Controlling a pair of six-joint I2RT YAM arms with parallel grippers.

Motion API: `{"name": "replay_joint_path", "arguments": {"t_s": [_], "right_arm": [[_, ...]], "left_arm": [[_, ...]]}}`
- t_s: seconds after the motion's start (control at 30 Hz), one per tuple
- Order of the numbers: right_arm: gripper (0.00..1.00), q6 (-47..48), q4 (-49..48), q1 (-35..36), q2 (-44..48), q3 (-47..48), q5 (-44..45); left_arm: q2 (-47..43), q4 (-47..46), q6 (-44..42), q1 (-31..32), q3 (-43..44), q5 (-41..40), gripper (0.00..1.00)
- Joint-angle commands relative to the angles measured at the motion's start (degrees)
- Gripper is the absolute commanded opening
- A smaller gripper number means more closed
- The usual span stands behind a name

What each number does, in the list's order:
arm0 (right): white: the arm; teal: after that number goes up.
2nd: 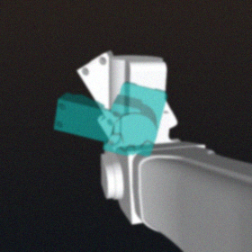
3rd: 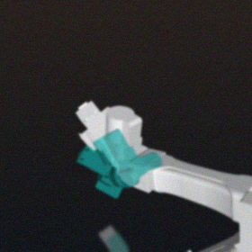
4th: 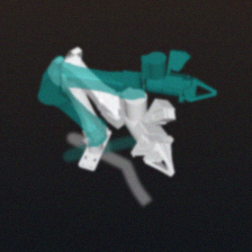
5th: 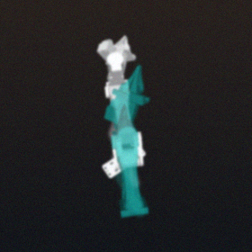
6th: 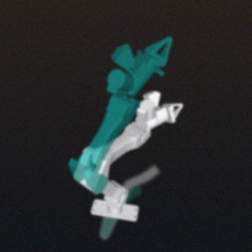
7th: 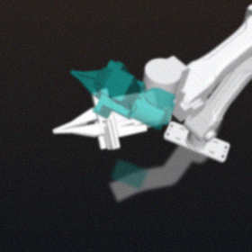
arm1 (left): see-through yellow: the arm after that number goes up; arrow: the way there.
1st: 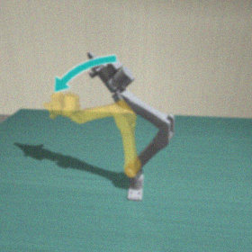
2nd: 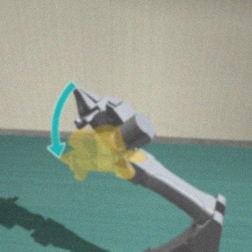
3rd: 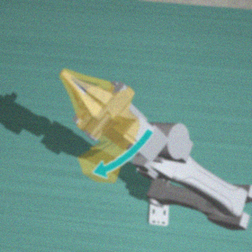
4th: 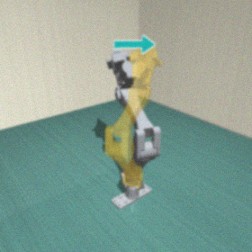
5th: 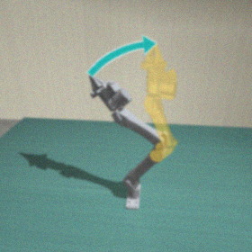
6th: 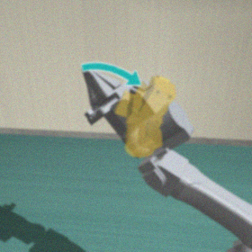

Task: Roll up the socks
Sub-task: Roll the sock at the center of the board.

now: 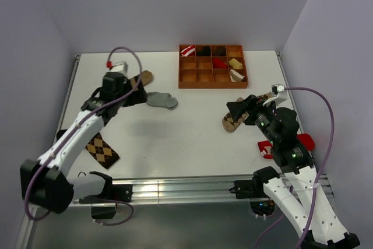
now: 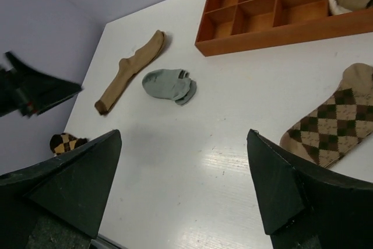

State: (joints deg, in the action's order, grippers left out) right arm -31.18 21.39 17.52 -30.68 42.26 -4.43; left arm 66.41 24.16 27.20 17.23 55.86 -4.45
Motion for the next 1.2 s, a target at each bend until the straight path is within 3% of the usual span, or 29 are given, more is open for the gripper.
{"name": "replay_joint_path", "arguments": {"t_s": [0.0,0.27,0.53,0.93,1.17], "right_arm": [[0.94,-1.6,-5.0,0.5,1.3,-1.8,-4.4],[0.93,-0.5,-3.0,0.5,2.3,-3.1,-4.5],[0.91,-0.1,-2.8,0.5,4.5,-4.6,-5.2],[0.90,0.1,-3.0,0.5,5.4,-5.8,-5.3],[0.89,0.9,-2.1,0.5,7.3,-6.3,-4.4]], "left_arm": [[9.5,-5.5,0.9,6.8,6.7,-4.8,0.96],[28.1,-16.9,-1.0,15.0,14.0,-10.8,0.74],[40.3,-23.5,-5.8,16.3,16.7,-10.8,0.53],[46.4,-25.4,-2.2,18.4,11.1,-7.9,0.44],[41.7,-24.3,3.7,29.0,4.4,-12.3,0.48]]}}
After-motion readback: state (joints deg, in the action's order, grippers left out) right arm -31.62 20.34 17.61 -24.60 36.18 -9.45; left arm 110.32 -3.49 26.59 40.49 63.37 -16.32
